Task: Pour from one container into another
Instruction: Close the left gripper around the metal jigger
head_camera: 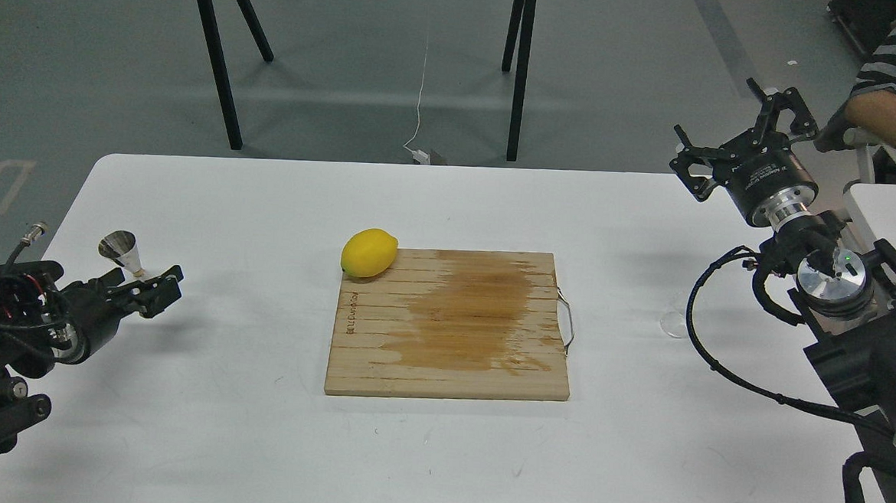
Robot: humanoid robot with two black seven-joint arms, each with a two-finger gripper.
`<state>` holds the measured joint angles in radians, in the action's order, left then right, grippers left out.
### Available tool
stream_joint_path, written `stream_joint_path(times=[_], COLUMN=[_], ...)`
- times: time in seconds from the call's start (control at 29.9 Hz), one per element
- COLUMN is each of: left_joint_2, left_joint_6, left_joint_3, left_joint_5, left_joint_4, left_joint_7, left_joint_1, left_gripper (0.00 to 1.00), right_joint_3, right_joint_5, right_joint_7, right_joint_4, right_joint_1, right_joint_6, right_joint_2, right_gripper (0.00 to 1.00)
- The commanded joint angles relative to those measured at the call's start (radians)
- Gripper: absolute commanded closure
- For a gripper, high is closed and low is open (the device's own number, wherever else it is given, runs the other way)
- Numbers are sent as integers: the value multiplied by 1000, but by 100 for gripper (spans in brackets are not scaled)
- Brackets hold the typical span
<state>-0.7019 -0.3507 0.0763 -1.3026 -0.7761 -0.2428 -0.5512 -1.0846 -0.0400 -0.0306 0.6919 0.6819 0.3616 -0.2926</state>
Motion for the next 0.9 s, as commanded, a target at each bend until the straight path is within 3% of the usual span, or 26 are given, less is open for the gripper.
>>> stream_joint_path(times=[0.0,0.3,0.87], left_joint_2=[13,88,177], left_joint_6=[-2,-1,1], left_joint_3=[2,3,20], left_joint_5=[6,36,66], left_joint_4=[35,182,324], left_joint_7=[0,-1,-3], left_joint_1=[1,1,-12], left_gripper=[2,2,4], right_joint_3=[0,0,2], right_joint_5=[0,0,2], right_joint_7=[0,0,1], right_joint_4=[0,1,-3], right_joint_1=[1,2,5], right_joint_6=[0,0,0], right_joint_2=[1,1,-11], right_gripper=[1,1,1])
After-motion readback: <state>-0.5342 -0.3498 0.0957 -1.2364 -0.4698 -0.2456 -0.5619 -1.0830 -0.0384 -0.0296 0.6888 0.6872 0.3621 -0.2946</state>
